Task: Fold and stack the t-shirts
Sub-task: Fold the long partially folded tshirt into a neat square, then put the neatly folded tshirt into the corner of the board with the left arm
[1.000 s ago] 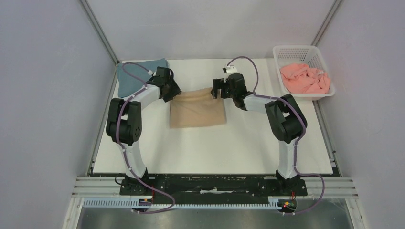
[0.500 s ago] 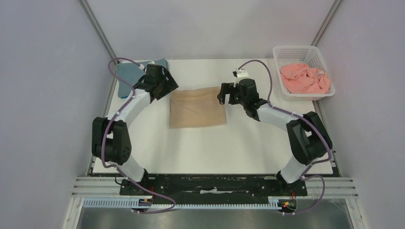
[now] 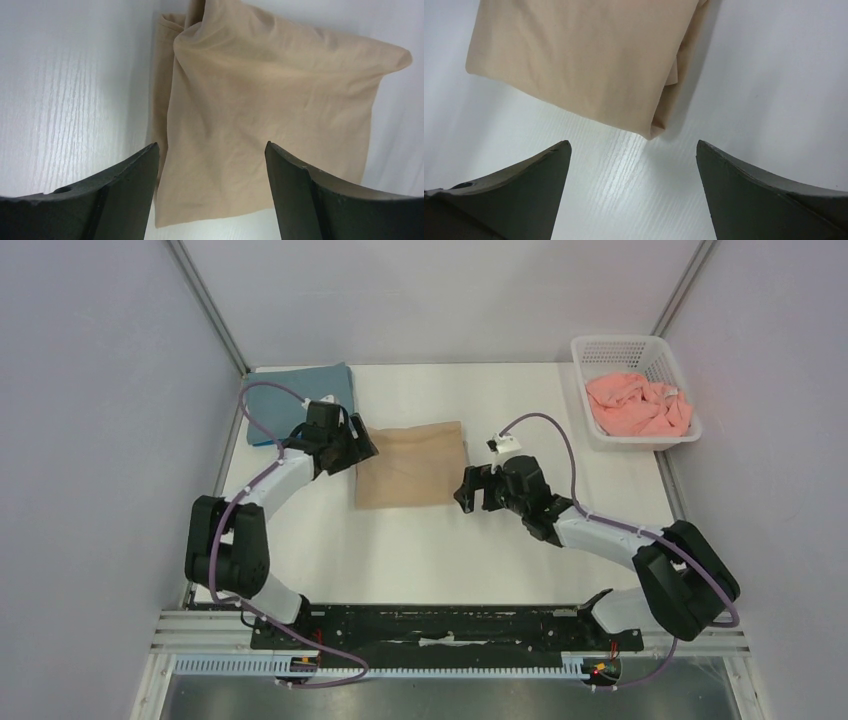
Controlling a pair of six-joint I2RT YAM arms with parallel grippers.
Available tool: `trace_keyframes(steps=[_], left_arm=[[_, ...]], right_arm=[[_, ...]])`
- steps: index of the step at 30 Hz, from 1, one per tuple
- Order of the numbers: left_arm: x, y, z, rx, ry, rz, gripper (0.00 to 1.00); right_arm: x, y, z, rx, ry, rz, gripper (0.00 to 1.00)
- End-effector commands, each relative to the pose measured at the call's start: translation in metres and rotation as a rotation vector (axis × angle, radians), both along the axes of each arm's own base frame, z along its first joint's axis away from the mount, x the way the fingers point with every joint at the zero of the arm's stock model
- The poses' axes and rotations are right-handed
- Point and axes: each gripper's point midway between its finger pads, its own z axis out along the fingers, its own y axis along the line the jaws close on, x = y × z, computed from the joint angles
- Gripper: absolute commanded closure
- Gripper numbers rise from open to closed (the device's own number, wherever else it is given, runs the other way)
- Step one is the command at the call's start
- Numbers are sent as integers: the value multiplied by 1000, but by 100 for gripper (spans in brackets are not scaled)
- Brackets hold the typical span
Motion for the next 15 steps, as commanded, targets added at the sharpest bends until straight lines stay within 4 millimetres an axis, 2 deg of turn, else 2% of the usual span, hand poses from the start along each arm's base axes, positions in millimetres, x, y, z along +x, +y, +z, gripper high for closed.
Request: trace_keyframes(steps=[1,3,7,11,13,15], left_arm=[[19,-3,-20,42,-9,-66,17],[24,-2,-40,56,42,-55,21],[32,1,-65,88,112,-28,23],[38,2,-82,102,163,-17,24],[38,0,-89,106,187,-20,30],[36,2,-95,131,197,8,31]], right_arm=[[5,-3,28,66,-104,-35,2],[4,-5,34,62,-128,-30,2],[4,-11,43,59,-167,-42,2],[3,-12,45,57,-173,-40,2],[3,-13,43,44,-175,-37,2],[5,-19,38,18,-168,-63,2]])
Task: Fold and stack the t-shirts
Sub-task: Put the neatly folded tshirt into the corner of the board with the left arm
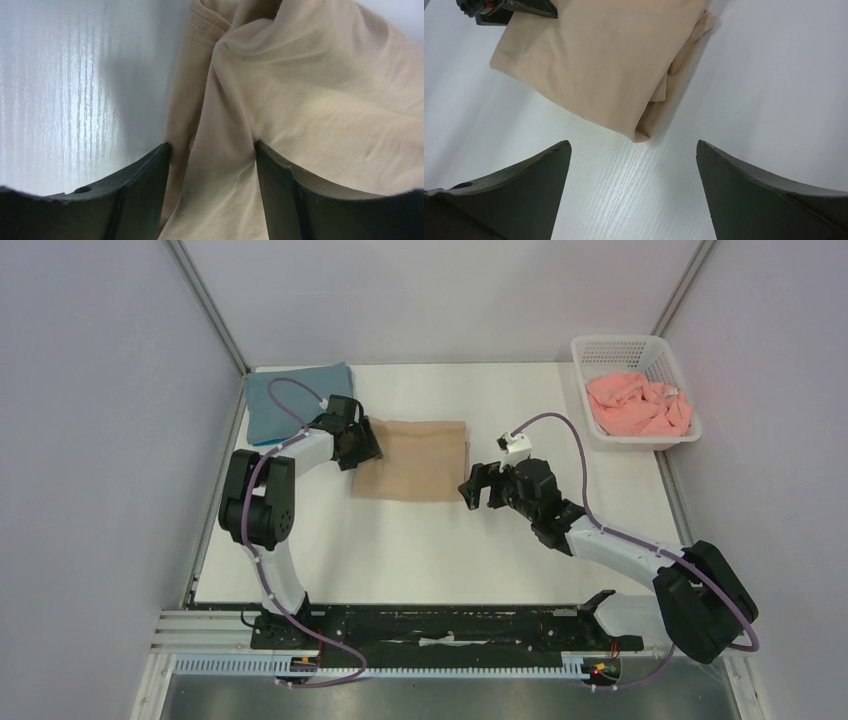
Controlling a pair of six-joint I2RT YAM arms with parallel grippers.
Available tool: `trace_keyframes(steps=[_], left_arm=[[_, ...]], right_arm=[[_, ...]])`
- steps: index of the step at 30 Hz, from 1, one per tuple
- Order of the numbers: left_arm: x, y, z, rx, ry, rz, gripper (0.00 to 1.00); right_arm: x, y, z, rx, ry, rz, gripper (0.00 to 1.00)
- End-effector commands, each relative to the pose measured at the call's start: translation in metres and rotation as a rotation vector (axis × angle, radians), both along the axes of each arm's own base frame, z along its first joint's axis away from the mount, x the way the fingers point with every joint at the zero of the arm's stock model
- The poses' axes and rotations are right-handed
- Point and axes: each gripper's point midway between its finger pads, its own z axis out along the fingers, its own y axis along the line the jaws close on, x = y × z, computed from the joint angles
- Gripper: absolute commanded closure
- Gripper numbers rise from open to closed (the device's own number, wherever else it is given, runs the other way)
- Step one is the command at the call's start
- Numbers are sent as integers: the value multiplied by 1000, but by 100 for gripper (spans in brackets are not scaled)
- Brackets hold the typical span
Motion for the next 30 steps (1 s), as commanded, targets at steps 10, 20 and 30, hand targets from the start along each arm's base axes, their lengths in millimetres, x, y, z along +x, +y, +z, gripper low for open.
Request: trace_keyframes(steps=[10,20,30], left_arm=[[-11,-16,-31,114,85,-60,55],[11,-15,2,494,6,-108,98],[61,7,94,690,-210,48,98]], right_arm=[[8,-25,-13,-103,-36,-68,2],[4,-43,-11,-166,-96,-54,2],[5,-68,-8,-252,-158,-129,2]])
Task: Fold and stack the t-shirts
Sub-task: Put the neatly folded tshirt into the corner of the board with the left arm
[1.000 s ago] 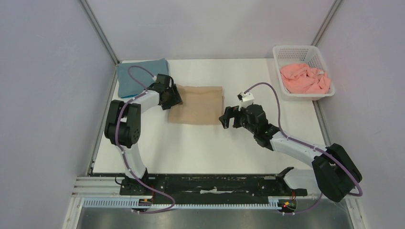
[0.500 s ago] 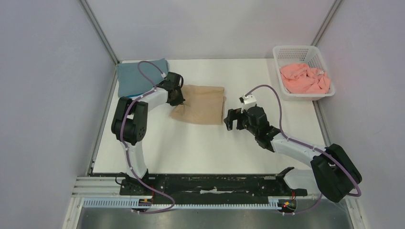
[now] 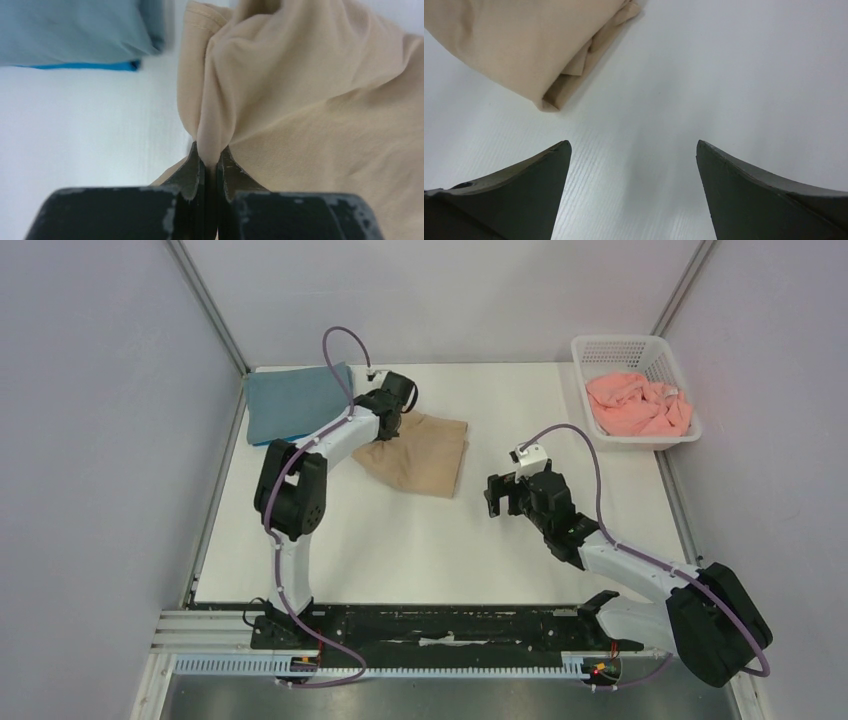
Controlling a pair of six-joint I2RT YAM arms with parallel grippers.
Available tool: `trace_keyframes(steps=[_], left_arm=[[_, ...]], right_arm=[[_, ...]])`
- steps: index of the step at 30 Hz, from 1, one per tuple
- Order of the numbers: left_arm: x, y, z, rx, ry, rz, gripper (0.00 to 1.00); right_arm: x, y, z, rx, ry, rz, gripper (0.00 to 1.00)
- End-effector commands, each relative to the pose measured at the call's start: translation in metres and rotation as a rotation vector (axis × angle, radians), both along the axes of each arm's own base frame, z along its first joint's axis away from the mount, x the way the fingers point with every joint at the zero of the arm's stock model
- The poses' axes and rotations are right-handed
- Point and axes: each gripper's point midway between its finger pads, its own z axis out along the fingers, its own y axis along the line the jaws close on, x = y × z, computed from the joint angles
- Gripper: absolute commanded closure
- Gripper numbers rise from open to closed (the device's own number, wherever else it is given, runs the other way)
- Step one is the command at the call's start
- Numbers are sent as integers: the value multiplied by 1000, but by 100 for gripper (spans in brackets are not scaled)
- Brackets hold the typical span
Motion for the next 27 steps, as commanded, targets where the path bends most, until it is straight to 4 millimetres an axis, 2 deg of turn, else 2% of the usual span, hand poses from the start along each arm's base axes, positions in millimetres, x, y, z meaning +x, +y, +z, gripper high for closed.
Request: trace_keyframes(steps=[1,10,17,22,27], left_arm=[[31,39,65,190,-190,123,98],[69,33,105,248,-293,79,98],[83,65,162,429,-393,153,98],[90,89,189,480,-434,167,98],[104,94,214,508,-499,137,98]], right_arm=[[7,-12,7,-46,-57,-43,2],[12,-19,4,-77,-57,-78,2],[14,-28,-2,-123,-46,-114,2],[15,-31,-6,-137,-36,-127,2],[16,-29,-8,-143,-30,-116,2]])
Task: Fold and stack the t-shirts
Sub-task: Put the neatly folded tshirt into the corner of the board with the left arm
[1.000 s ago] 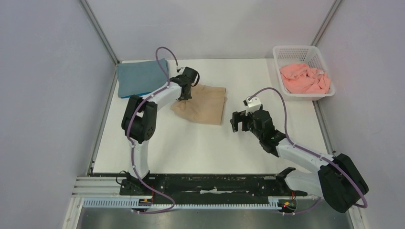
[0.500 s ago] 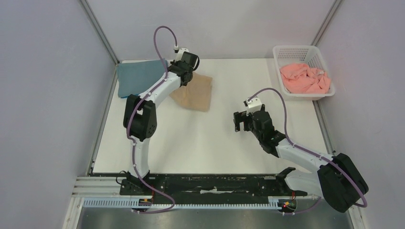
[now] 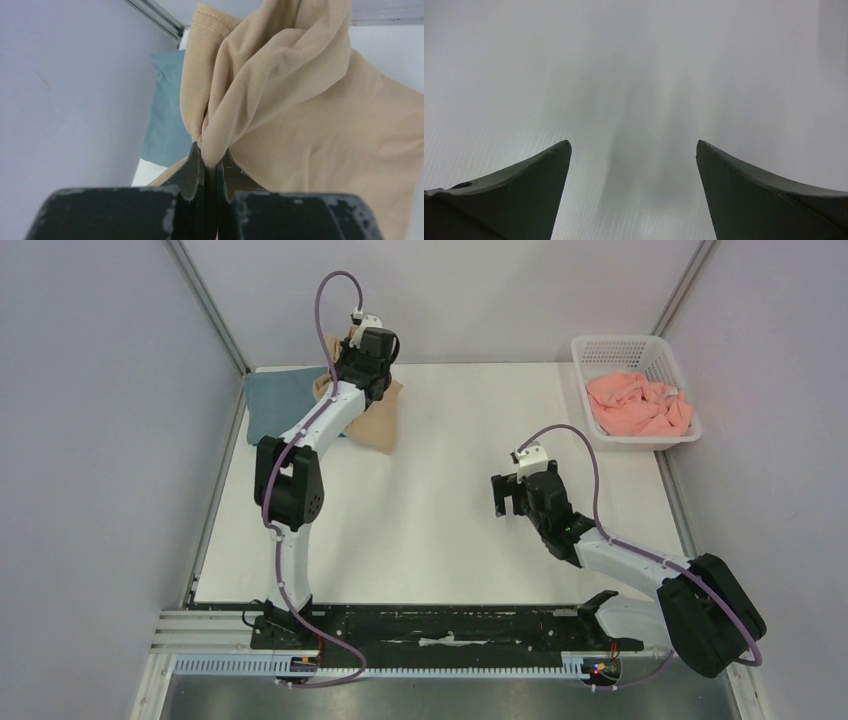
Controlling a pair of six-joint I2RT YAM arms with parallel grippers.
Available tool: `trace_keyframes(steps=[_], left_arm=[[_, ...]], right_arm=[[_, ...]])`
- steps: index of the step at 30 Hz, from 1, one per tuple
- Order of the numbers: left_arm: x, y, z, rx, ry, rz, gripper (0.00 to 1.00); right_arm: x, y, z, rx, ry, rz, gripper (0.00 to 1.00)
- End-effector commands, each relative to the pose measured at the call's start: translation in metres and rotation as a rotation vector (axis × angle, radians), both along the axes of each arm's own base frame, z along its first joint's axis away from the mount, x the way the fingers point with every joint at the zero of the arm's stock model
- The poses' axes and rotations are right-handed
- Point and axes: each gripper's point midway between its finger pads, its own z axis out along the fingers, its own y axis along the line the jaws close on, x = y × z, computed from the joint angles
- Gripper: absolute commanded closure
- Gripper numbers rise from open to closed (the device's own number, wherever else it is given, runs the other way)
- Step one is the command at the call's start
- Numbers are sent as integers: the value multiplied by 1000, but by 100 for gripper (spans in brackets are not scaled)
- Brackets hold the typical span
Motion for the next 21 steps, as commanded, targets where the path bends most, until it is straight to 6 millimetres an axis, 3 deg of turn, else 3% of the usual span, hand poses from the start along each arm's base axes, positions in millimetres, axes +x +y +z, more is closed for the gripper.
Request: trace_keyframes(steps=[1,15,18,21], left_arm=[[16,11,77,65,-173,1,98],[26,17,142,9,-330,46,98],[26,21,145,-8,-348,55,98],[31,26,134,-29,-330,49,98]], right_arm=[[9,0,8,-10,-31,-10,2],[10,1,3,-2,-14,-2,2],[10,0,2,-4,-13,-8,2],[10,-1,3,-2,-14,-9,2]])
